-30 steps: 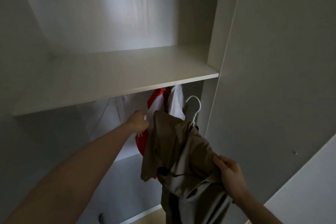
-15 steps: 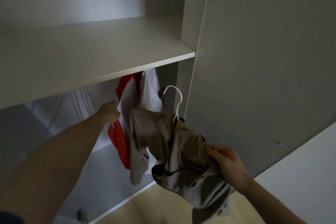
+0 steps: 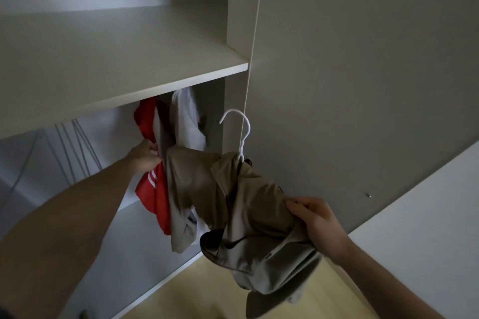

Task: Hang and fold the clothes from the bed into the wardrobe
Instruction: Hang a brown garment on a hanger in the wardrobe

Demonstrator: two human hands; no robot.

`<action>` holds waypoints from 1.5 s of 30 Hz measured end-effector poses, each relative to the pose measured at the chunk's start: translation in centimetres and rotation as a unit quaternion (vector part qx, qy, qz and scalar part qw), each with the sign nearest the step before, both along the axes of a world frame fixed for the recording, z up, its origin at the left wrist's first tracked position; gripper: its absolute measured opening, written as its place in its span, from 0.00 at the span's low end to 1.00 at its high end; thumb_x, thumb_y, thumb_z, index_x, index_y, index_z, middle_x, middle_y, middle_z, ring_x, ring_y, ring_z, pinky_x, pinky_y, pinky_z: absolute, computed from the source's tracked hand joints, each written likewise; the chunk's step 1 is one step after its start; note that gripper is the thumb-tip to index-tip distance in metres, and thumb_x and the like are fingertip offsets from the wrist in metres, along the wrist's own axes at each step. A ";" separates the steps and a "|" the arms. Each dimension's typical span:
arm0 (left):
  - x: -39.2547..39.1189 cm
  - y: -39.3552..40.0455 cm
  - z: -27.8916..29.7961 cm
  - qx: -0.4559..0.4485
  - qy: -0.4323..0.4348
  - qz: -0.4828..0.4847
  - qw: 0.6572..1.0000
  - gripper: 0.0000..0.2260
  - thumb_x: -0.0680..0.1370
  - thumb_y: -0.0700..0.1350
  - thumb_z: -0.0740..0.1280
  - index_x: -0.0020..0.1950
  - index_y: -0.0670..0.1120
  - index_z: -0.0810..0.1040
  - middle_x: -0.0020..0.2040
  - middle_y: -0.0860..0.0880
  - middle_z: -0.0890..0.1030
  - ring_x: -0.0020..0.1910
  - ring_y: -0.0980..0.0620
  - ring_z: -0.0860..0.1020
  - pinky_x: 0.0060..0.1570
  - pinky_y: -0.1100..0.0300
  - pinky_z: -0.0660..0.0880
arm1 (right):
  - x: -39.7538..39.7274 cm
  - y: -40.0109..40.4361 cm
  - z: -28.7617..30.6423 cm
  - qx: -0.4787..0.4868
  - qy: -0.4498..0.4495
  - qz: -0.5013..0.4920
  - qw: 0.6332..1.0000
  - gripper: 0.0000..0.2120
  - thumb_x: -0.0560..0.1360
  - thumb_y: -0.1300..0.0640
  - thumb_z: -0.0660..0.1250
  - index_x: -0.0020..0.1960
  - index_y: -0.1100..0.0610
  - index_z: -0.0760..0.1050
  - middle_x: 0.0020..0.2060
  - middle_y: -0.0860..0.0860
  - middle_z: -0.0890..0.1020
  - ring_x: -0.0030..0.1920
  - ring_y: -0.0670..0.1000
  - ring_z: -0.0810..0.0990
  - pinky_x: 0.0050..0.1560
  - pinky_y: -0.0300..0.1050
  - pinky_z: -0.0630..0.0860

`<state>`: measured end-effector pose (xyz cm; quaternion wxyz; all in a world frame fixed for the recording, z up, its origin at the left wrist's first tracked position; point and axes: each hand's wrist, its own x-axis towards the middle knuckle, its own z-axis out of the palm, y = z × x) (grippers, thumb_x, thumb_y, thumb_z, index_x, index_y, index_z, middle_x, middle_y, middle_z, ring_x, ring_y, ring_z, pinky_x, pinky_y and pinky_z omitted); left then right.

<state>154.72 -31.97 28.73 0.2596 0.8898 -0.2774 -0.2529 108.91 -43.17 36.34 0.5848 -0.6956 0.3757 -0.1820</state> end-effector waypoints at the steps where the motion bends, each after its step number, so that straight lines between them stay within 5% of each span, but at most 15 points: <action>1: -0.3 -0.6 0.0 -0.017 0.018 0.005 1.000 0.21 0.78 0.43 0.72 0.69 0.37 0.74 0.63 0.38 0.79 0.62 0.38 0.78 0.63 0.47 0.76 | -0.2 -0.1 0.0 0.000 -0.002 0.000 1.000 0.17 0.82 0.54 0.67 0.44 0.67 0.82 0.42 0.67 0.84 0.46 0.68 0.83 0.51 0.62 0.80; 3: -0.8 -1.6 0.0 -0.041 0.044 0.008 0.998 0.23 0.80 0.45 0.70 0.69 0.32 0.73 0.61 0.33 0.79 0.59 0.35 0.80 0.63 0.44 0.77 | -0.7 -0.3 0.0 0.005 0.000 0.000 1.000 0.17 0.82 0.55 0.67 0.43 0.68 0.81 0.41 0.67 0.83 0.41 0.62 0.83 0.48 0.60 0.79; 7: -1.6 -2.7 -0.3 -0.044 0.021 0.010 0.999 0.19 0.82 0.49 0.67 0.69 0.41 0.74 0.63 0.40 0.79 0.61 0.40 0.78 0.62 0.48 0.76 | -1.7 -0.6 0.0 0.015 0.006 -0.004 1.000 0.16 0.81 0.55 0.67 0.39 0.63 0.81 0.35 0.60 0.83 0.37 0.52 0.80 0.44 0.51 0.76; 10: -2.2 -4.0 -0.6 -0.053 0.010 0.021 0.998 0.14 0.82 0.48 0.67 0.66 0.43 0.75 0.59 0.42 0.78 0.59 0.40 0.77 0.56 0.50 0.74 | -2.2 -0.8 -0.1 0.024 0.003 0.007 1.000 0.18 0.81 0.53 0.68 0.38 0.64 0.78 0.32 0.55 0.78 0.35 0.52 0.77 0.41 0.49 0.72; 14: -3.5 -6.8 -0.1 -0.090 0.025 0.004 0.996 0.11 0.82 0.43 0.68 0.60 0.37 0.76 0.56 0.37 0.79 0.56 0.38 0.78 0.61 0.44 0.75 | -3.2 -0.8 0.2 0.030 0.008 0.001 1.000 0.20 0.75 0.45 0.69 0.37 0.62 0.79 0.31 0.55 0.78 0.35 0.52 0.77 0.40 0.48 0.73; 18: -5.1 -9.2 1.1 -0.095 0.008 -0.002 0.995 0.09 0.81 0.44 0.69 0.55 0.38 0.78 0.49 0.40 0.80 0.48 0.42 0.78 0.50 0.50 0.76 | -4.6 -1.5 0.2 0.018 0.020 -0.019 0.999 0.20 0.76 0.45 0.68 0.42 0.63 0.82 0.39 0.61 0.85 0.42 0.61 0.84 0.47 0.55 0.80; 21: -5.4 -9.7 1.9 -0.092 0.010 -0.001 0.996 0.07 0.81 0.45 0.68 0.49 0.41 0.78 0.41 0.43 0.79 0.40 0.45 0.78 0.37 0.55 0.72 | -4.8 -1.5 0.1 0.023 0.020 -0.019 0.999 0.18 0.75 0.44 0.68 0.38 0.58 0.82 0.34 0.52 0.83 0.37 0.50 0.82 0.41 0.43 0.77; 23: -5.0 -9.2 2.4 -0.074 0.004 -0.028 0.997 0.09 0.82 0.47 0.68 0.47 0.43 0.79 0.39 0.44 0.79 0.40 0.45 0.79 0.37 0.56 0.72 | -4.3 -1.1 -0.1 0.027 0.021 -0.004 0.999 0.16 0.80 0.49 0.68 0.37 0.54 0.84 0.33 0.47 0.83 0.36 0.46 0.82 0.40 0.38 0.76; 27: -3.5 -6.2 3.4 -0.049 -0.004 -0.053 0.997 0.09 0.85 0.48 0.64 0.59 0.46 0.80 0.54 0.46 0.81 0.50 0.48 0.78 0.48 0.57 0.72 | -3.2 -0.1 -0.5 0.042 0.037 0.006 0.998 0.16 0.82 0.50 0.67 0.39 0.54 0.85 0.35 0.49 0.85 0.38 0.48 0.84 0.42 0.41 0.78; 30: -2.0 -2.2 3.7 0.009 -0.045 -0.033 0.998 0.12 0.85 0.43 0.61 0.64 0.40 0.79 0.64 0.40 0.79 0.60 0.41 0.77 0.56 0.54 0.73 | -1.6 1.7 -0.7 0.061 0.041 0.007 0.997 0.14 0.82 0.52 0.66 0.43 0.49 0.88 0.41 0.49 0.88 0.45 0.49 0.87 0.51 0.45 0.81; 36: -0.9 9.0 2.9 0.027 -0.123 -0.036 0.991 0.20 0.81 0.42 0.67 0.73 0.45 0.72 0.75 0.43 0.68 0.66 0.43 0.76 0.63 0.55 0.74 | 2.8 6.8 -0.1 0.089 0.032 -0.029 0.995 0.17 0.82 0.52 0.66 0.44 0.63 0.85 0.42 0.61 0.87 0.50 0.63 0.86 0.60 0.63 0.79; 39: -0.7 13.1 2.3 0.022 -0.101 -0.033 0.994 0.21 0.81 0.41 0.69 0.74 0.45 0.71 0.75 0.45 0.67 0.60 0.47 0.77 0.54 0.60 0.76 | 4.6 9.6 0.6 0.104 0.018 -0.041 0.994 0.16 0.82 0.54 0.66 0.45 0.63 0.86 0.43 0.59 0.88 0.50 0.61 0.86 0.61 0.60 0.80; 42: -0.7 16.5 2.3 0.020 -0.098 -0.029 0.995 0.22 0.80 0.40 0.70 0.74 0.44 0.72 0.76 0.43 0.67 0.70 0.45 0.72 0.68 0.60 0.67 | 5.7 12.5 0.9 0.123 0.015 -0.048 0.991 0.15 0.81 0.54 0.67 0.44 0.61 0.87 0.42 0.57 0.88 0.49 0.59 0.87 0.56 0.55 0.82; 45: -0.7 19.1 2.6 0.024 -0.095 -0.024 0.995 0.23 0.79 0.40 0.71 0.74 0.44 0.72 0.77 0.43 0.66 0.71 0.44 0.71 0.68 0.61 0.66 | 6.4 14.9 0.5 0.137 0.013 -0.043 0.990 0.14 0.81 0.51 0.67 0.47 0.56 0.88 0.44 0.54 0.89 0.48 0.56 0.88 0.55 0.52 0.82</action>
